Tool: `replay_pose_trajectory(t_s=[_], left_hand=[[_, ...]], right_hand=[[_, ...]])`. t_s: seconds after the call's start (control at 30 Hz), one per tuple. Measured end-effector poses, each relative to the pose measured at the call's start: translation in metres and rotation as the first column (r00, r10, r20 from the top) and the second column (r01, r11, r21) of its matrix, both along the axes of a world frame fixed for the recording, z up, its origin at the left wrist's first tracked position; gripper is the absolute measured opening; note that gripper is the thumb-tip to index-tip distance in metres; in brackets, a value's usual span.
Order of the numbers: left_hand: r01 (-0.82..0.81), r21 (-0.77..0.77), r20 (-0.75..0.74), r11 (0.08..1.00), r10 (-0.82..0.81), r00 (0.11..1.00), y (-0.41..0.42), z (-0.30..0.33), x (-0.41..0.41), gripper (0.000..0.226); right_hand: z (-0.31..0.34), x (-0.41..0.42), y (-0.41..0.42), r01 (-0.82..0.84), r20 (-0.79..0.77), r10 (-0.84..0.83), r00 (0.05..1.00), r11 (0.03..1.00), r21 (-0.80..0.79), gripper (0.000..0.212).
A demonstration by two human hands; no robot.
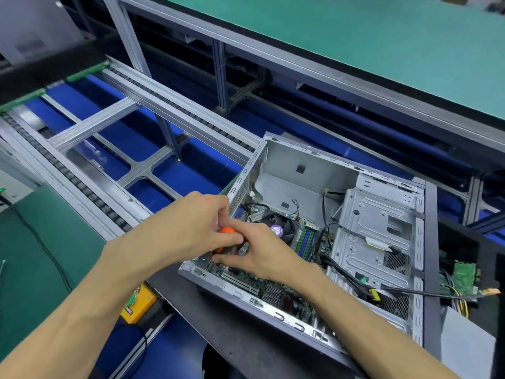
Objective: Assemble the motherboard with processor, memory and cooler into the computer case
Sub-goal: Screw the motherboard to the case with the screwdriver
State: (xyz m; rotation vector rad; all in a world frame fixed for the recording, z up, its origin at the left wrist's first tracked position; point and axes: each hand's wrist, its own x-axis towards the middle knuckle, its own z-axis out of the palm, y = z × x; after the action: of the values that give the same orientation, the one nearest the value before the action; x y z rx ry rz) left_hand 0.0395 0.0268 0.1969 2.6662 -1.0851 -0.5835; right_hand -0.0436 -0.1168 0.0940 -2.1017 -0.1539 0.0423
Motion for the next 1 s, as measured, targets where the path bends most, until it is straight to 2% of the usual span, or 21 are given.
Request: replay_pose_trajectory(t_s=[0.1,0.17,0.27,0.37,0.5,0.57,0.63,0.73,0.8,0.93,1.0], left_hand=[[0.117,-0.037,-0.123,0.992,-0.121,0.985,0.001,0.007,-0.004,0.017],[0.209,-0.023,-0.153,0.978,-0.21,0.966,0.002,0.01,-0.005,0.015],[0.242,0.027,-0.137,0.97,-0.236,0.962,0.004,0.011,-0.004,0.019],[0.197,0.058,-0.054,0.979,-0.194,0.98,0.004,0.01,-0.005,0.016],[0.036,0.17,0.16,0.985,-0.064,0.985,-0.003,0.006,-0.008,0.032],[0.053,0.173,0.153,0.983,-0.08,0.985,-0.005,0.005,-0.01,0.023],[0.13,0.191,0.087,0.973,-0.148,0.985,-0.004,0.012,-0.01,0.01],[0.205,0.252,-0.037,0.946,-0.203,0.979,-0.002,0.021,-0.009,0.016],[0.184,0.233,-0.046,0.955,-0.178,0.983,-0.002,0.024,-0.012,0.012],[0.015,0.301,0.156,0.953,-0.065,0.986,-0.007,0.02,-0.018,0.043],[-0.024,0.302,0.204,0.953,-0.04,0.978,-0.008,0.017,-0.017,0.038]], right_hand=[[-0.001,-0.003,0.003,-0.017,0.057,0.016,0.998,1.0,0.009,0.033],[-0.003,-0.004,0.005,-0.016,0.056,0.014,0.998,0.999,0.05,0.031],[-0.004,-0.004,0.004,-0.034,-0.007,0.036,0.999,0.99,0.135,0.023],[-0.004,-0.003,0.002,-0.021,-0.027,0.026,0.999,0.985,0.172,0.017],[-0.005,0.0,0.003,0.008,-0.003,-0.008,1.0,0.987,0.158,0.02],[-0.008,0.0,0.004,0.009,-0.004,-0.008,1.0,0.986,0.165,0.023],[-0.01,-0.001,0.003,0.016,-0.031,-0.009,0.999,0.968,0.249,0.03],[-0.012,-0.002,0.001,0.042,-0.049,-0.027,0.998,0.935,0.353,0.038],[-0.013,0.0,0.001,0.056,-0.043,-0.044,0.998,0.933,0.356,0.036],[-0.017,0.003,0.004,0.065,-0.025,-0.061,0.998,0.94,0.335,0.032],[-0.017,0.003,0.006,0.066,-0.045,-0.054,0.998,0.93,0.36,0.036]])
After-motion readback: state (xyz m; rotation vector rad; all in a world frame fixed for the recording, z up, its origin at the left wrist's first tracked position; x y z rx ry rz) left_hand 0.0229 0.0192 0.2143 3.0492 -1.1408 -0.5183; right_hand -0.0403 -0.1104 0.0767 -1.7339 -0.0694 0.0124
